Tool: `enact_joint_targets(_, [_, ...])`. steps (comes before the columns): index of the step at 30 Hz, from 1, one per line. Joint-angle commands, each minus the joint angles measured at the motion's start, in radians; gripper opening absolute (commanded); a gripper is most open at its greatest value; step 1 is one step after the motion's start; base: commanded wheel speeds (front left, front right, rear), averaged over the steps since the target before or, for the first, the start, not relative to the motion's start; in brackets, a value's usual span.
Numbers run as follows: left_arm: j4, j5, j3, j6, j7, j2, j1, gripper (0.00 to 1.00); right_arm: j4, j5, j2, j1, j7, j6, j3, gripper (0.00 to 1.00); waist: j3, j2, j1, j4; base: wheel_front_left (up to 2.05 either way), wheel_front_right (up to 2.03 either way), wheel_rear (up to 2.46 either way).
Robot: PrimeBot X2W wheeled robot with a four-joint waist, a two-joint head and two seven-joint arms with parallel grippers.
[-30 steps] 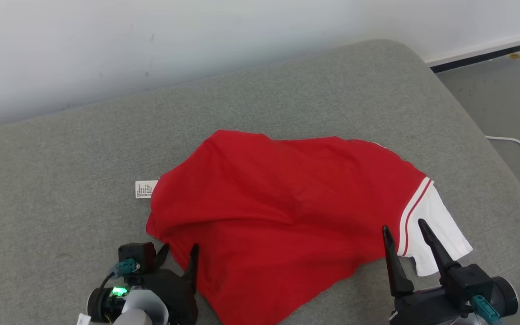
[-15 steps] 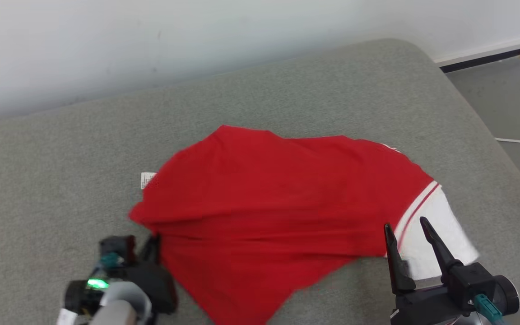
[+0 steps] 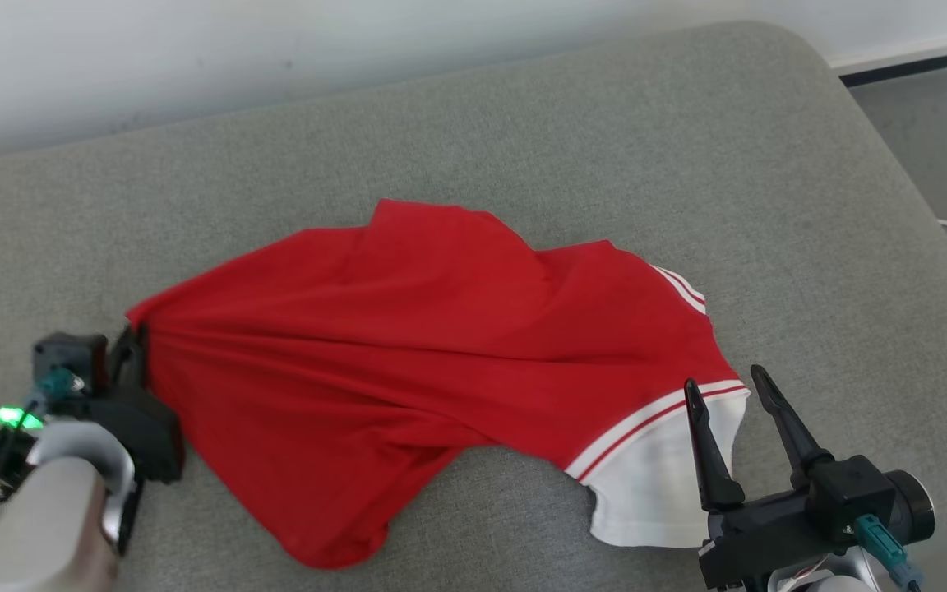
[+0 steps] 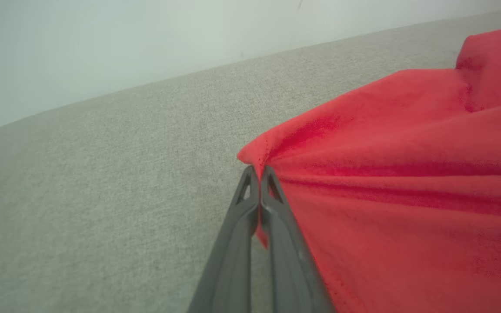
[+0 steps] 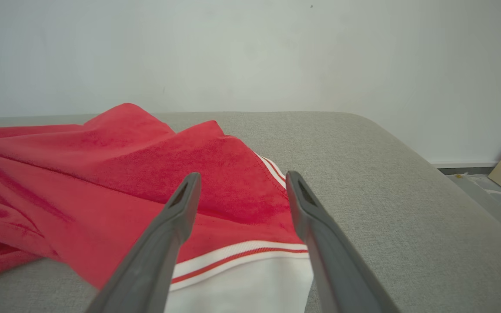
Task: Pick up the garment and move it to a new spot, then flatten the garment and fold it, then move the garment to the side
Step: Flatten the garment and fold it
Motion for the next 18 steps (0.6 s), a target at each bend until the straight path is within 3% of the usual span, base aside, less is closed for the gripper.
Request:
enact_joint_targets(1, [-0.008, 0.019, -0.005, -0.003, 0.008, 0.029, -0.033, 0.00, -0.002, -0.005, 0.000, -0.009, -0.003, 0.000, 0.004, 1.00, 0.026, -0.0001, -0.0001, -0.007, 0.00, 0.00, 0.00])
enact_joint_targets(6, [-0.028, 0.030, -0.006, -0.001, 0.017, 0.080, -0.086, 0.00, 0.002, -0.003, 0.000, -0.020, -0.007, 0.000, 0.006, 1.00, 0.045, -0.0001, -0.0001, -0.009, 0.00, 0.00, 0.00])
enact_joint_targets(12, [-0.044, 0.033, -0.009, 0.001, 0.019, 0.097, -0.121, 0.00, 0.015, 0.006, 0.000, -0.029, -0.010, 0.000, 0.008, 1.00, 0.045, -0.0001, -0.0001, -0.004, 0.00, 0.00, 0.00])
enact_joint_targets(13, [-0.047, 0.028, -0.009, -0.001, 0.017, 0.092, -0.123, 0.07, 0.018, 0.009, 0.000, -0.032, -0.012, 0.000, 0.009, 1.00, 0.041, -0.0001, -0.0001, -0.001, 0.00, 0.00, 0.00])
enact_joint_targets(14, [-0.047, 0.022, -0.008, -0.002, 0.018, 0.087, -0.120, 0.73, 0.020, 0.011, 0.000, -0.033, -0.013, 0.000, 0.012, 1.00, 0.037, -0.0001, -0.0001, 0.001, 0.00, 0.00, 0.00])
enact_joint_targets(15, [-0.047, 0.018, -0.009, -0.003, 0.019, 0.083, -0.112, 1.00, 0.022, 0.013, 0.000, -0.033, -0.013, 0.000, 0.013, 1.00, 0.031, -0.0001, -0.0001, 0.004, 0.00, 0.00, 0.00])
enact_joint_targets(18, [-0.052, 0.003, -0.012, -0.001, 0.009, 0.066, -0.069, 1.00, 0.030, 0.015, 0.000, -0.030, -0.014, 0.000, 0.009, 1.00, 0.009, -0.0001, -0.0001, 0.017, 0.00, 0.00, 0.00])
